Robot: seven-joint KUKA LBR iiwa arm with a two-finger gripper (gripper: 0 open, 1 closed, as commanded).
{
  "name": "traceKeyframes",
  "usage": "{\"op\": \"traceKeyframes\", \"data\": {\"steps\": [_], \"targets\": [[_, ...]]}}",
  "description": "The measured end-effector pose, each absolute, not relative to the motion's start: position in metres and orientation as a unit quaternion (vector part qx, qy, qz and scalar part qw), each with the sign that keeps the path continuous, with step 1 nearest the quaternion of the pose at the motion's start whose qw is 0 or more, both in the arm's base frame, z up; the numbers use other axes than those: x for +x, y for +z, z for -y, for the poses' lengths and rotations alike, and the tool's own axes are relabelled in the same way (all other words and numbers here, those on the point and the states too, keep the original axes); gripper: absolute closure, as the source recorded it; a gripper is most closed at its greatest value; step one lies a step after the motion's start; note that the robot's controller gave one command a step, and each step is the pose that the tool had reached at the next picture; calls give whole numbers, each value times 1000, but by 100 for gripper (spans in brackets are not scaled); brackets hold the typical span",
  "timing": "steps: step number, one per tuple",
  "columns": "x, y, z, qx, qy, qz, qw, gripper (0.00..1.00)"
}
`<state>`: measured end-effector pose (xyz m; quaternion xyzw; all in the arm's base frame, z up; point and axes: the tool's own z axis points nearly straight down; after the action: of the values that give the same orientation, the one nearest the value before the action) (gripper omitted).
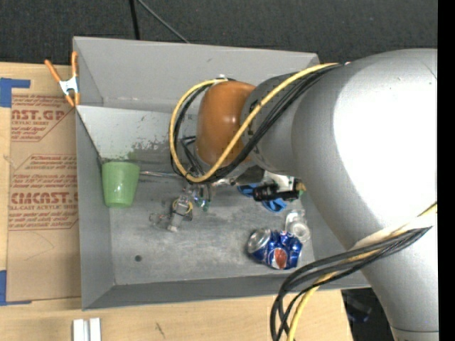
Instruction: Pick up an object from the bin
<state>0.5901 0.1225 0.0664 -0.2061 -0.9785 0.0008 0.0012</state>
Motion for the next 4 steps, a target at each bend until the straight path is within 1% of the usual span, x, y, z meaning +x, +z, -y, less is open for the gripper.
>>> {"op": "traceKeyframes", "data": {"steps": [1, 2, 3, 4], "targets": [[591, 70, -123, -207, 0, 978, 0, 100], [570, 166, -83, -242, -1, 970, -3, 100], [560, 155, -85, -231, 1, 973, 0, 100], [549, 189, -48, -41, 1, 999, -1, 100]]}}
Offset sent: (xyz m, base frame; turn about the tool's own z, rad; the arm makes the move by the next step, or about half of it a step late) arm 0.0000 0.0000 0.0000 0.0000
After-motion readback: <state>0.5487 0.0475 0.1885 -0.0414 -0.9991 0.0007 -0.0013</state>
